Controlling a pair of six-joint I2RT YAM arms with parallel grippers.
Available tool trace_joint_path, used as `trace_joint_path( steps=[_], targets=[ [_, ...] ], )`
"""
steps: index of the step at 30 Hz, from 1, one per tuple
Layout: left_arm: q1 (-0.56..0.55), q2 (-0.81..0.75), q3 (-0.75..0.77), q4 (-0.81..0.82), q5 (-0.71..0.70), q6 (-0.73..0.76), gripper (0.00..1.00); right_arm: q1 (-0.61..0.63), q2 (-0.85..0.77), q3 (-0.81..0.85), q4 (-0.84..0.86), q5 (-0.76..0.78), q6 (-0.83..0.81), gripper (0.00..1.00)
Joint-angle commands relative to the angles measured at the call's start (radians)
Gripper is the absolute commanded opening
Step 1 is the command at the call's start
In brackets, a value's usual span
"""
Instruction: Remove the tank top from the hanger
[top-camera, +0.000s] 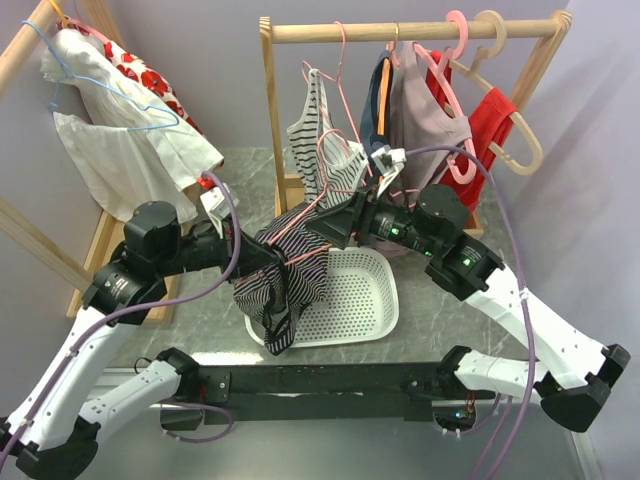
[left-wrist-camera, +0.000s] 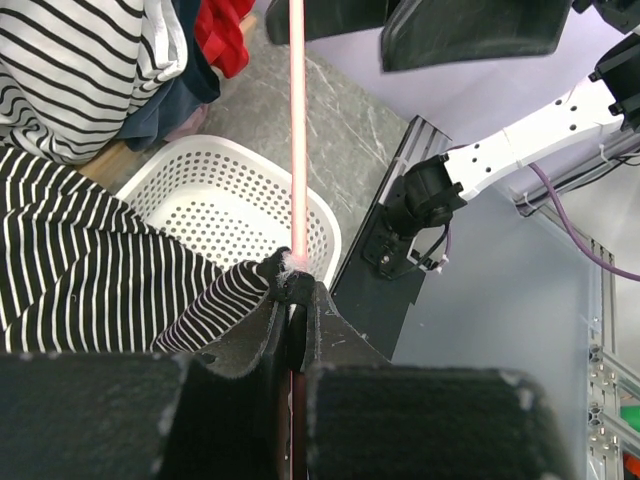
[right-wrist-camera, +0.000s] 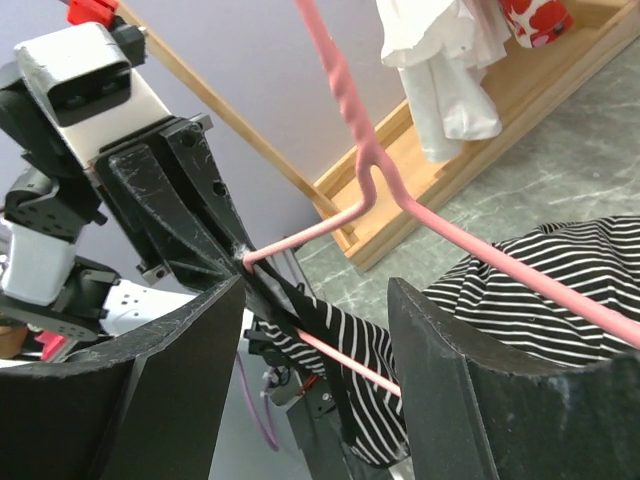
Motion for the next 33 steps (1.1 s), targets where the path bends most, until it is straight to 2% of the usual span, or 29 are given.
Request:
trace_joint_path(
  steps=[1,5,12,16,19,21,22,24,25,26,33],
  targets=[
    [0.0,0.001,-0.019,0.094,0.037,-0.018,0.01,0.02,0.022,0.052,0.063,0.054,-0.022,0.67],
    [0.0,0.01,-0.028,0.099,0.065,-0.018,0.01,0.026,0.007,0.009,0.132,0.092,-0.012,0.67],
    [-0.001,0.013,-0.063,0.145,0.119,-0.035,0.01,0.029,0.018,-0.002,0.132,0.111,-0.012,0.66],
    [-0.004,0.016,-0.071,0.146,0.146,-0.026,0.01,0.029,0.021,-0.014,0.128,0.125,-0.01,0.58],
    [-0.004,0.027,-0.061,0.133,0.163,-0.011,0.01,0.028,0.021,-0.012,0.122,0.139,-0.015,0.39],
    [-0.004,0.036,-0.059,0.127,0.189,0.001,0.01,0.029,0.022,-0.012,0.106,0.148,-0.024,0.39],
    [-0.004,0.039,-0.054,0.119,0.195,0.006,0.01,0.029,0.021,-0.012,0.102,0.152,-0.03,0.27],
    [-0.004,0.048,-0.051,0.111,0.215,0.015,0.01,0.029,0.021,-0.015,0.103,0.165,-0.03,0.22],
    [-0.004,0.053,-0.045,0.105,0.217,0.018,0.01,0.031,0.019,-0.018,0.108,0.165,-0.03,0.06],
    [-0.006,0.054,-0.041,0.096,0.215,0.023,0.01,0.029,0.021,-0.017,0.106,0.165,-0.032,0.01],
    [-0.004,0.051,-0.034,0.053,0.157,0.061,0.01,0.029,-0.028,-0.063,0.114,0.197,-0.048,0.0]
  ],
)
